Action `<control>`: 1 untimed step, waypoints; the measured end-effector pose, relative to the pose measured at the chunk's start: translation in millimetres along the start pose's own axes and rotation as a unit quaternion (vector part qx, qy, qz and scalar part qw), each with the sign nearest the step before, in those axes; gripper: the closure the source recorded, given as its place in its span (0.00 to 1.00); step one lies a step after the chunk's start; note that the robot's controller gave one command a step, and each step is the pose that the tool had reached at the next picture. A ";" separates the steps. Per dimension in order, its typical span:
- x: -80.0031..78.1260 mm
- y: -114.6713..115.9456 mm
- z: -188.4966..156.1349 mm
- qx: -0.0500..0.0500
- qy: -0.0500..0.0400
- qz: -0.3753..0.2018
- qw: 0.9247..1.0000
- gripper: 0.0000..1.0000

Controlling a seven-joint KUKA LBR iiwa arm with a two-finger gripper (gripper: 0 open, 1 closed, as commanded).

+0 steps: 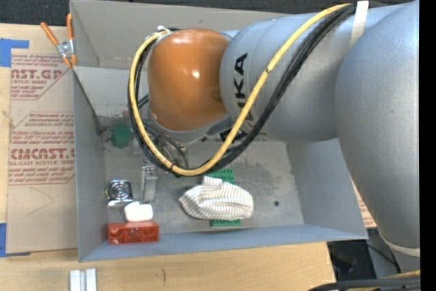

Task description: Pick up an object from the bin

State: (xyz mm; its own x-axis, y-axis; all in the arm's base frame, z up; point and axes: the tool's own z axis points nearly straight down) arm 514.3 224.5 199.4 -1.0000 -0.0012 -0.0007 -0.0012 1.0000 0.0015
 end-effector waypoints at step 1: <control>17.2 12.2 73.8 -0.001 0.000 -0.015 1.000 0.00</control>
Offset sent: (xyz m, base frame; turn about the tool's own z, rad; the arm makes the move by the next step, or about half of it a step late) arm -0.0307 0.0181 -0.0736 -0.0795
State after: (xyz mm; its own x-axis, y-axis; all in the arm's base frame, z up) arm 497.1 236.9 125.6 -0.9995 -0.0308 -0.0002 -0.0308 0.9995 0.0033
